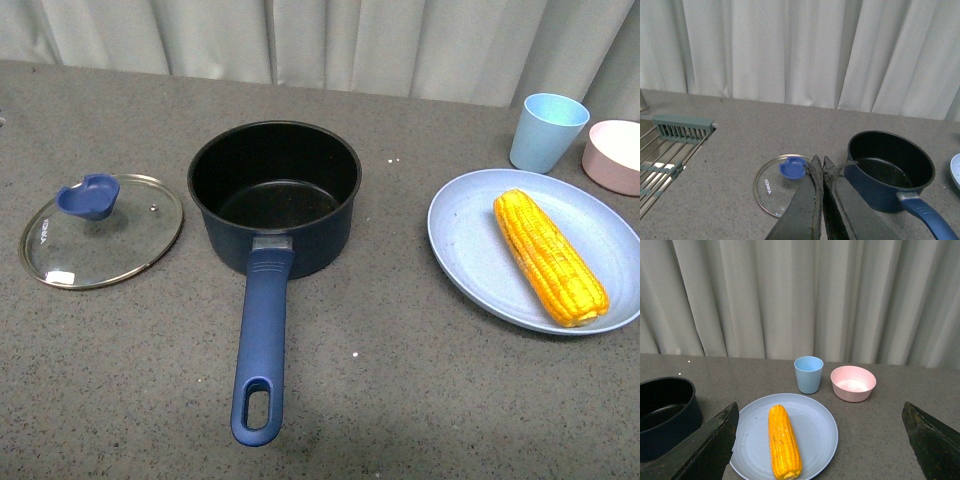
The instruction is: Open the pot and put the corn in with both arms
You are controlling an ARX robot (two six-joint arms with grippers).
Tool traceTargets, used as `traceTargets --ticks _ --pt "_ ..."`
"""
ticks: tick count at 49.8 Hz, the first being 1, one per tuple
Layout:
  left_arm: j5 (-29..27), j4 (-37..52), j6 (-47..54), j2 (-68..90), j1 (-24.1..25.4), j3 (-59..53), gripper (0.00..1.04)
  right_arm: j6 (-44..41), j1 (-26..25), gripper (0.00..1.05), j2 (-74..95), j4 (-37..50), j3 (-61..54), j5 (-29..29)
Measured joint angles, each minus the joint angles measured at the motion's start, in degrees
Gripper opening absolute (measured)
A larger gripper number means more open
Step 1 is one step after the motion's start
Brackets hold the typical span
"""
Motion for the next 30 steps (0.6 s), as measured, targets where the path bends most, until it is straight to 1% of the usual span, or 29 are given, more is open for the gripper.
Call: traceTargets --ticks 5,6,13,15,17,18,19,21,24,27,29,30 --pt "0.00 -0.20 0.00 -0.15 0.00 0.00 0.04 0.00 0.00 0.96 0.00 0.00 0.00 -0.02" --pt "0.00 -0.20 -0.04 -0.15 0.00 0.00 0.06 0.00 0.00 0.96 0.00 0.00 0.00 -0.02" --pt "0.00 -0.20 -0.04 -0.20 0.00 0.00 0.39 0.07 0.07 0.96 0.07 -0.09 0.00 0.35" --pt "0.02 -0.20 -0.04 -0.20 0.00 0.00 0.47 1.55 2.84 0.96 3.13 -5.55 2.19 8.94" --pt "-0.07 -0.22 -0.07 -0.20 0.00 0.00 0.55 2.23 5.35 0.96 8.11 -7.65 3.89 16.63" --pt "-0.04 -0.22 -0.07 -0.22 0.00 0.00 0.58 2.36 5.95 0.96 10.82 -7.02 4.33 18.93" --pt "-0.04 -0.22 -0.07 -0.24 0.00 0.00 0.62 2.38 6.08 0.96 13.55 -5.79 4.59 19.91" --pt "-0.02 -0.22 -0.04 -0.26 0.00 0.00 0.71 2.34 5.60 0.96 20.74 -1.07 5.20 19.32" --pt "0.00 -0.24 -0.04 -0.26 0.00 0.00 0.85 1.81 3.76 0.96 33.75 7.63 7.69 15.21" --pt "0.00 -0.24 -0.07 -0.26 0.00 0.00 0.96 1.05 2.45 0.96 43.82 13.11 10.51 11.91" --pt "0.00 -0.24 -0.02 -0.26 0.00 0.00 1.00 0.74 1.97 0.96 48.81 15.26 12.17 10.56" --pt "0.00 -0.24 0.02 -0.26 0.00 0.00 1.00 0.59 1.70 0.96 51.98 15.93 13.42 9.62"
